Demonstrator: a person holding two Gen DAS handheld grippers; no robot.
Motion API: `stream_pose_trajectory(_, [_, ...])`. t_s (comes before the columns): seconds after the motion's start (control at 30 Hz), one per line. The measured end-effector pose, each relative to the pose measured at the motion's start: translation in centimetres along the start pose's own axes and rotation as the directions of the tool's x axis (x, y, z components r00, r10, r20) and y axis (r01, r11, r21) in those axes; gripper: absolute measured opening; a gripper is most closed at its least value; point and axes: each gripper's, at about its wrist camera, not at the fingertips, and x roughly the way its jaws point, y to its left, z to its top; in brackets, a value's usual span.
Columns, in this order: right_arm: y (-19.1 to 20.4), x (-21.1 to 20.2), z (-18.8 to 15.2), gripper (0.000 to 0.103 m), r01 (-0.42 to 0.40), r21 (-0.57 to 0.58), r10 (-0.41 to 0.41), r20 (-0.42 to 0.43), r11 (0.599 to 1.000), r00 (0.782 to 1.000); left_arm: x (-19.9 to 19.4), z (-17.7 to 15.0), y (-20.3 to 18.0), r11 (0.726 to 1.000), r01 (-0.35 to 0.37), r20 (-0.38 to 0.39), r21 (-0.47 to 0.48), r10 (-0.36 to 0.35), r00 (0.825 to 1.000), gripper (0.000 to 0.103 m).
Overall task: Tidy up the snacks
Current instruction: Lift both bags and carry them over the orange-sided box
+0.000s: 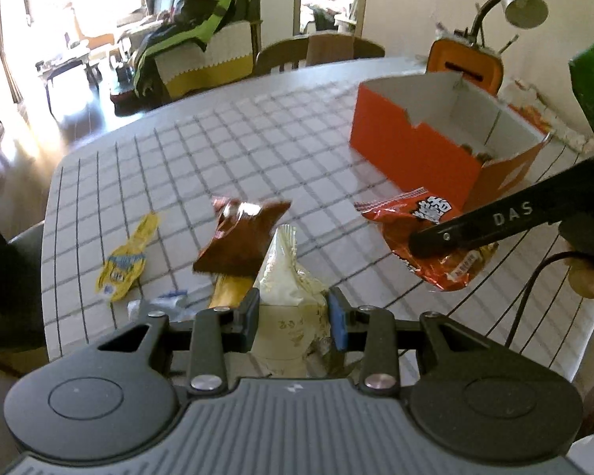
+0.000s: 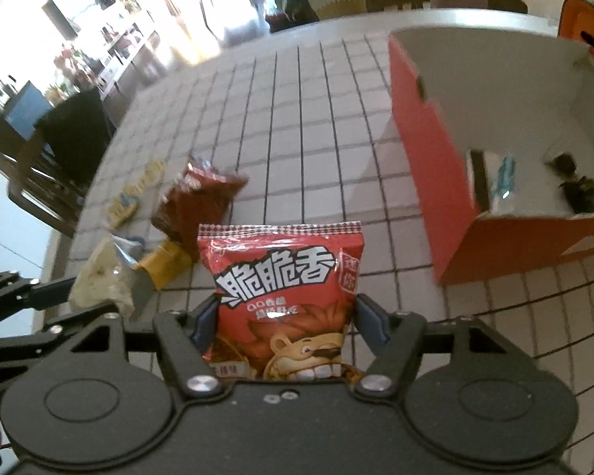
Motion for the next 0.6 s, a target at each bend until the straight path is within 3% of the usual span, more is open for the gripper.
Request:
stream_pose_trajectory(0.27, [-3.6,-5.6,2.2,0.070,-0.032,-0.003,0.033,0.086,0.999,0.996,-0.9,4.3,-3.9,1.000,0.013,0.069,-0.008,-0.013,0.998,0.035])
stream_pose_trajectory(0.6, [-10.2,-8.9,5.0,0.070,0.044,-0.017,-0.040,0.157,0.999,0.987,1.1,9.9,-10.6,0.999,0.027,0.108,0.039,-0.032,0.994,0.035])
